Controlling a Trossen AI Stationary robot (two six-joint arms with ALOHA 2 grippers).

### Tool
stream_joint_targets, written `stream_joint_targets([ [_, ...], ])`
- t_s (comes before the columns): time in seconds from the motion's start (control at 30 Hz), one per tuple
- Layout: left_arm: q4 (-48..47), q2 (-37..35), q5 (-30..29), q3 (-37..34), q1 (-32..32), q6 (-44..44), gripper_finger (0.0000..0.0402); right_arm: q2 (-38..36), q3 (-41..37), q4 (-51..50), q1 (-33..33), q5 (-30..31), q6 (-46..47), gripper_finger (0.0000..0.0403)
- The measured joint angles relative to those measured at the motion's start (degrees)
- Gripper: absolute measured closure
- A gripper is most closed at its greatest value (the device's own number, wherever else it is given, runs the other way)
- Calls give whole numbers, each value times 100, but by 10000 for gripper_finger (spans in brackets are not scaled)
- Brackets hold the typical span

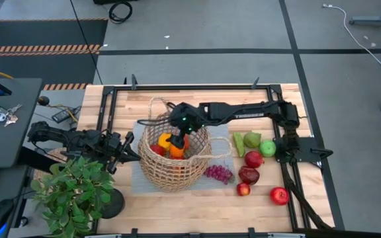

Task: Build produce basket
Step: Put the green cucumber into the basket

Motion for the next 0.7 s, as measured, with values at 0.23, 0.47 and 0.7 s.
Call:
stream_joint_targets([
  [0.23,-2,0,0,0,1,0,367,-826,5,-458,202,471,53,13],
  [0.47,-2,0,0,-1,-1,0,373,-1627,6,-1806,852,1683,535,19],
  [0.7,-2,0,0,0,-1,0,366,-2016,6,-2746,1847,2663,1753,23],
])
